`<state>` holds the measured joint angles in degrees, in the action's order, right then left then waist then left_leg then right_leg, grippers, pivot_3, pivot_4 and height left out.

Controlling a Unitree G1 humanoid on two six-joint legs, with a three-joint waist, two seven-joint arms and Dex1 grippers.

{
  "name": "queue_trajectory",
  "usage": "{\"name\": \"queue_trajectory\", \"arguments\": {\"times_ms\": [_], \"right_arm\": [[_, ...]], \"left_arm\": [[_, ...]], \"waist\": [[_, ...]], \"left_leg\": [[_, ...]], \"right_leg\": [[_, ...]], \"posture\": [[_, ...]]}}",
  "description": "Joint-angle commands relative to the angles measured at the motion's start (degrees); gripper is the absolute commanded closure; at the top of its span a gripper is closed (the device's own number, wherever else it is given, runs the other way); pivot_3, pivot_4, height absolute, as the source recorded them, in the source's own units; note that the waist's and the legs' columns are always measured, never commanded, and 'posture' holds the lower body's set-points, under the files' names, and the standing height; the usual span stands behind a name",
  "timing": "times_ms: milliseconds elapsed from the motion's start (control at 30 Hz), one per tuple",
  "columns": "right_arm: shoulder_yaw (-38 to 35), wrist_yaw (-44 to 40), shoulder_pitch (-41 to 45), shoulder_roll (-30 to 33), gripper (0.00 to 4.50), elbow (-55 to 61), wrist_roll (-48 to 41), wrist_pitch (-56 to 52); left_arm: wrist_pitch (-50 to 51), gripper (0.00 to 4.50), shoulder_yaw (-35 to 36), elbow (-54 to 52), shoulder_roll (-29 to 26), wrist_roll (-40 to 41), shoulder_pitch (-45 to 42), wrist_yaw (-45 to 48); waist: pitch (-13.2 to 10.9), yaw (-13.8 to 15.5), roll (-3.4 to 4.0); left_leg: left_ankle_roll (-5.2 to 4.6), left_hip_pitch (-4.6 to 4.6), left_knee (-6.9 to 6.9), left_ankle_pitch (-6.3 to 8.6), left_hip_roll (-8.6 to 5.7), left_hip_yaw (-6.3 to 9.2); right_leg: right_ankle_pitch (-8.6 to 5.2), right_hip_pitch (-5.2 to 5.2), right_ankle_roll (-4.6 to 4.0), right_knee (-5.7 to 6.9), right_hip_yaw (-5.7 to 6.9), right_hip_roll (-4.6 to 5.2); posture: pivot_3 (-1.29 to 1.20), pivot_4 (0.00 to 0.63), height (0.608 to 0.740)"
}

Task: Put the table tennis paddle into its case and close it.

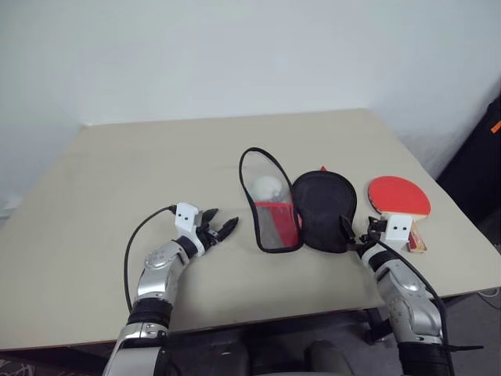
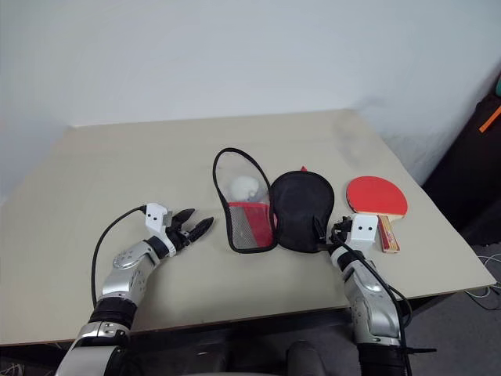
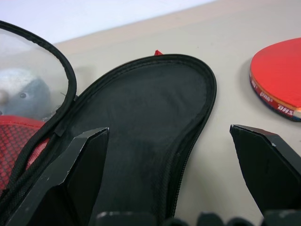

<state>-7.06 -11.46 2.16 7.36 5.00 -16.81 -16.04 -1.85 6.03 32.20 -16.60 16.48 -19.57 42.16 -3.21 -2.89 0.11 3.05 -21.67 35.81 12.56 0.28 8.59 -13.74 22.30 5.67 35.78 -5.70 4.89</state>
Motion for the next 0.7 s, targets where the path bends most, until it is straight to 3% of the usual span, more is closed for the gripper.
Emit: {"name": "queue_trajectory", "arguments": {"times_ms": [33,700], "right_arm": [[-0.5,-0.2,1.9,0.1,0.07,0.9,-0.3,0.6],[-3.0,1.3,1.0,-0.2,0.07,0.7,-0.8,0.5]], "left_arm": [[-1.3,0.60,0.8,-0.9,-0.1,0.1,-0.8,-0.3],[1.0,0.60,0.4,-1.7,-0.4,0.5,-2.4,0.9]], "waist": [[0.0,0.0,0.00],[0.0,0.1,0.00]], "left_leg": [[0.00,0.00,0.00,0.00,0.00,0.00],[0.00,0.00,0.00,0.00,0.00,0.00]], "right_leg": [[0.00,0.00,0.00,0.00,0.00,0.00],[0.00,-0.01,0.00,0.00,0.00,0.00]], "posture": [[0.00,0.000,0.740],[0.00,0.000,0.740]]}}
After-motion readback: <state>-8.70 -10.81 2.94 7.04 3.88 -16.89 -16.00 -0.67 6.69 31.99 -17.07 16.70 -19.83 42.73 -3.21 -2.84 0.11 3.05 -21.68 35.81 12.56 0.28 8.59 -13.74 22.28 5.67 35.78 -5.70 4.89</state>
